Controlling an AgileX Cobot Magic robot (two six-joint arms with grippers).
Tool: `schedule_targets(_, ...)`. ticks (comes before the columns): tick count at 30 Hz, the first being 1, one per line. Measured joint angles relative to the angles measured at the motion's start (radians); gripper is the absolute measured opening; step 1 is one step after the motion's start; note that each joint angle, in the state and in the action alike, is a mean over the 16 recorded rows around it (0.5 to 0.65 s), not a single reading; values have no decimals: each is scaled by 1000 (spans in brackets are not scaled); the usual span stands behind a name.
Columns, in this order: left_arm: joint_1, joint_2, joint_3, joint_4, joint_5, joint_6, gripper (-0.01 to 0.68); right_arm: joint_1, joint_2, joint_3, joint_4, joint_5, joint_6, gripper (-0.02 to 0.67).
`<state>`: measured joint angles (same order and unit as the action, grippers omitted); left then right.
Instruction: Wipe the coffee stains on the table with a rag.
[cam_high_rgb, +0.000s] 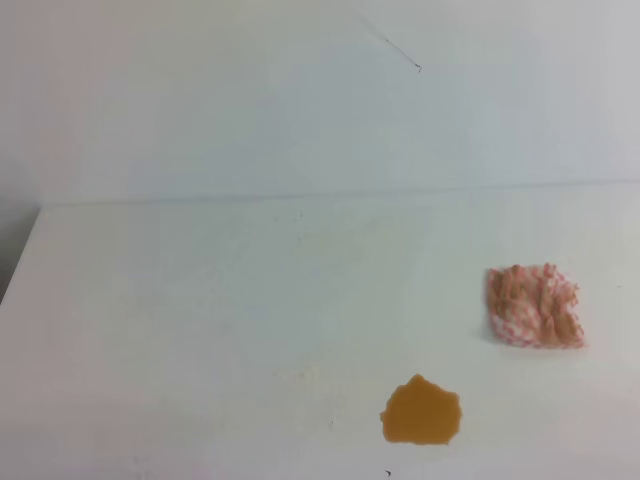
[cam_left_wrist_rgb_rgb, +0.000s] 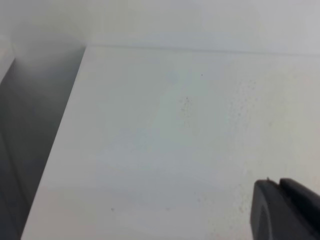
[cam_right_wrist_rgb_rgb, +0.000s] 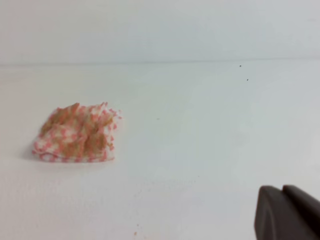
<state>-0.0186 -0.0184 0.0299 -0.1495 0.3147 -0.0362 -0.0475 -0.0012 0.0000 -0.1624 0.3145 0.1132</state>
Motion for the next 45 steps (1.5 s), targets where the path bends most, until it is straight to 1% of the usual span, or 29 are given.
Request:
schedule_targets(26, 0, 0, -5, 0, 2, -1, 0, 0, 0, 0, -1, 0, 0, -3)
schedule_targets(45, 0, 5, -8, 0, 3, 0, -1, 0, 0, 0, -53, 0, 0, -3)
